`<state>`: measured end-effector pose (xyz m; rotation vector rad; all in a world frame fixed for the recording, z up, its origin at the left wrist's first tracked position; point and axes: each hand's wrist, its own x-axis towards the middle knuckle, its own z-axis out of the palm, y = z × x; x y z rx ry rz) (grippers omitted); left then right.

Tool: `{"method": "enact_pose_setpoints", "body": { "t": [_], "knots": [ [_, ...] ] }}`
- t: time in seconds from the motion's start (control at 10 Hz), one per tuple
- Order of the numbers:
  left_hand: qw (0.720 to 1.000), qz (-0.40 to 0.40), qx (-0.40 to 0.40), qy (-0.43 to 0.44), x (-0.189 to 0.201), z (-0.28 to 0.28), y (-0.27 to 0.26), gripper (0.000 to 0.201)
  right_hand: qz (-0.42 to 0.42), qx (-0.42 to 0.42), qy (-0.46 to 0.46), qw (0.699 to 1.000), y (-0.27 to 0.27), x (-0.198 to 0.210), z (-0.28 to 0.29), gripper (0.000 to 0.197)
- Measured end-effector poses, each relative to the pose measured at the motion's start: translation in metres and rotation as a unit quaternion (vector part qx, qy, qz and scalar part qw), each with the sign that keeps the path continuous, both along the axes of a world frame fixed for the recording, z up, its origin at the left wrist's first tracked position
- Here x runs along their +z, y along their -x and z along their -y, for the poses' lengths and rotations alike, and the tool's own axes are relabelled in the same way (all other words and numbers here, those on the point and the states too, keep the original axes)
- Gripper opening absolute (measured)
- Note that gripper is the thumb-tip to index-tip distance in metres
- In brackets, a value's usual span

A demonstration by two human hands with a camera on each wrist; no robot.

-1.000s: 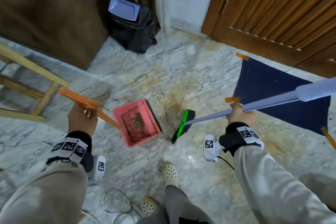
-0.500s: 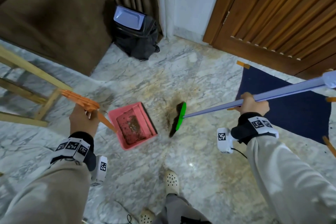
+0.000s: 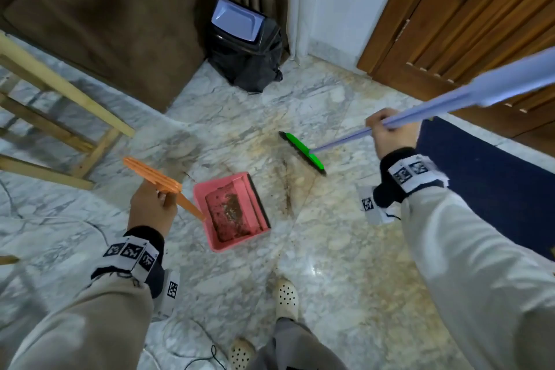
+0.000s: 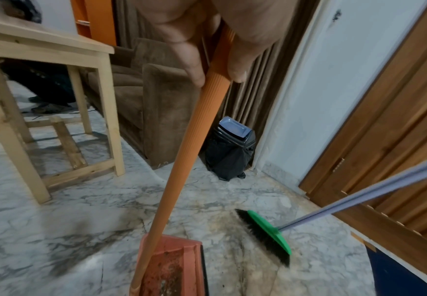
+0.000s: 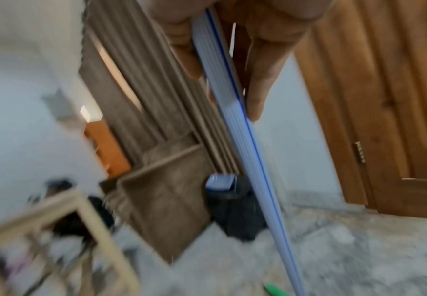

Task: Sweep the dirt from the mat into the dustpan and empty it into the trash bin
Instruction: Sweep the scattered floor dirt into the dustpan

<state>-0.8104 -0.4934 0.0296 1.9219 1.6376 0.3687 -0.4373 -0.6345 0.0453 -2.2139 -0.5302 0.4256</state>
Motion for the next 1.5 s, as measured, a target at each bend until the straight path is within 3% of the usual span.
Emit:
{"method": "enact_pose_setpoints", "body": {
  "t": [0.1, 0.2, 0.4, 0.5, 0.6, 0.7, 0.8, 0.9, 1.0, 1.1, 1.2, 1.3, 1.4, 1.5],
  "knots": [
    [1.0, -0.008, 0.007, 0.004, -0.003, 0.002, 0.004, 0.006, -0.087, 0.136, 0.175, 0.971, 0.033, -0.038, -0.001, 0.032],
    [0.999, -0.022, 0.012, 0.029, -0.008, -0.001, 0.013, 0.013, -0.027, 0.249, 0.227, 0.941, 0.062, -0.057, 0.016, 0.026],
    [0.997, 0.002, 0.068, 0.048, -0.008, -0.006, 0.031, 0.018, -0.044, 0.295, 0.202, 0.933, 0.084, -0.073, 0.059, 0.02],
    [0.996, 0.011, 0.074, 0.041, -0.009, -0.01, 0.043, 0.016, -0.024, 0.286, 0.215, 0.933, 0.09, -0.059, 0.07, 0.014],
    [0.996, 0.032, 0.072, 0.036, 0.002, -0.016, 0.047, 0.015, -0.039, 0.316, 0.271, 0.909, 0.093, -0.03, 0.06, 0.021],
    [0.998, 0.041, 0.041, 0.025, 0.007, -0.03, 0.046, 0.01, -0.108, 0.263, 0.353, 0.892, 0.088, 0.007, 0.046, 0.036],
    [0.999, 0.038, -0.023, 0.019, 0.007, -0.056, 0.042, 0.006, -0.109, 0.231, 0.349, 0.901, 0.09, 0.042, 0.039, 0.044],
    [0.996, 0.049, -0.071, 0.011, 0.014, -0.083, 0.033, 0.022, -0.093, 0.183, 0.343, 0.917, 0.098, 0.061, 0.038, 0.044],
    [0.992, 0.064, -0.112, -0.012, 0.026, -0.102, 0.022, 0.029, -0.007, 0.089, 0.28, 0.956, 0.106, 0.062, 0.042, 0.033],
    [0.988, 0.056, -0.141, 0.0, 0.026, -0.115, 0.009, 0.027, 0.014, -0.006, 0.257, 0.966, 0.123, 0.035, 0.05, 0.036],
    [0.983, 0.025, -0.181, 0.022, 0.007, -0.119, -0.002, 0.02, -0.143, -0.191, 0.256, 0.937, 0.149, 0.0, 0.054, 0.049],
    [0.972, 0.016, -0.233, 0.023, -0.011, -0.115, -0.011, 0.014, -0.195, -0.296, 0.168, 0.92, 0.173, -0.033, 0.052, 0.043],
    [0.968, 0.007, -0.252, 0.014, -0.015, -0.114, -0.022, 0.014, -0.172, -0.294, 0.081, 0.937, 0.199, -0.054, 0.046, 0.02],
    [0.965, -0.006, -0.261, 0.015, -0.012, -0.117, -0.032, 0.014, -0.227, -0.359, -0.023, 0.905, 0.227, -0.056, 0.04, 0.025]
  ]
}}
